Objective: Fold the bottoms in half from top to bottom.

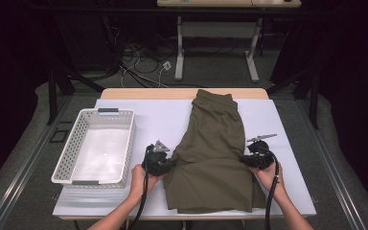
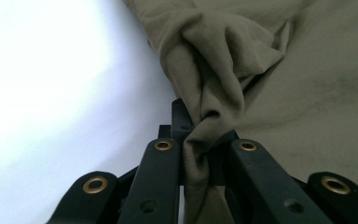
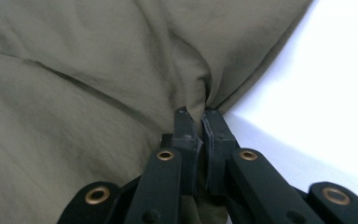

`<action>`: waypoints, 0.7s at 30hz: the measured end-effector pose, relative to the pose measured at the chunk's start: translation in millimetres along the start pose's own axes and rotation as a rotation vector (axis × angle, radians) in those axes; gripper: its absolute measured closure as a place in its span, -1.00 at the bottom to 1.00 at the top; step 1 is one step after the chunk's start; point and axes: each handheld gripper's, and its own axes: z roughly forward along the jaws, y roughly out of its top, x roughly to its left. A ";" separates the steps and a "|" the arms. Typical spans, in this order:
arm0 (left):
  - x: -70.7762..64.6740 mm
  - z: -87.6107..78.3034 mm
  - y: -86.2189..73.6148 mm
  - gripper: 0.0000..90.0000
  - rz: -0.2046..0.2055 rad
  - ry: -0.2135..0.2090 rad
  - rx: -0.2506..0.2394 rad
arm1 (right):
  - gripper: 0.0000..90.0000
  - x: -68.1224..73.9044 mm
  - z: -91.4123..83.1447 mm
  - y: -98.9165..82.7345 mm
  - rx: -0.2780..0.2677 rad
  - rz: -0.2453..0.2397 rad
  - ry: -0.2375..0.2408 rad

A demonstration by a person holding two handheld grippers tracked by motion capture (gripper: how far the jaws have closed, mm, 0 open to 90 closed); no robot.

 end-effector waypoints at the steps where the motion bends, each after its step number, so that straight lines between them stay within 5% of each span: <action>1: 0.0 -1.5 -0.9 0.89 -0.005 0.011 -0.002 | 0.91 2.7 1.5 1.0 -0.001 -0.017 0.004; 9: 1.2 -15.4 -11.7 0.88 0.002 0.085 0.008 | 0.91 20.8 6.6 4.7 0.007 -0.054 0.029; 12: 2.7 -15.0 -16.7 0.88 -0.013 0.064 0.004 | 0.87 25.1 8.1 6.0 0.019 -0.088 0.020; 15: 2.0 -11.3 -18.8 0.82 -0.024 0.050 0.004 | 0.67 21.8 1.8 7.9 -0.030 -0.109 -0.020; 21: 0.1 -15.4 -17.5 0.41 -0.020 0.029 0.007 | 0.88 24.9 -6.8 6.1 -0.087 -0.137 -0.047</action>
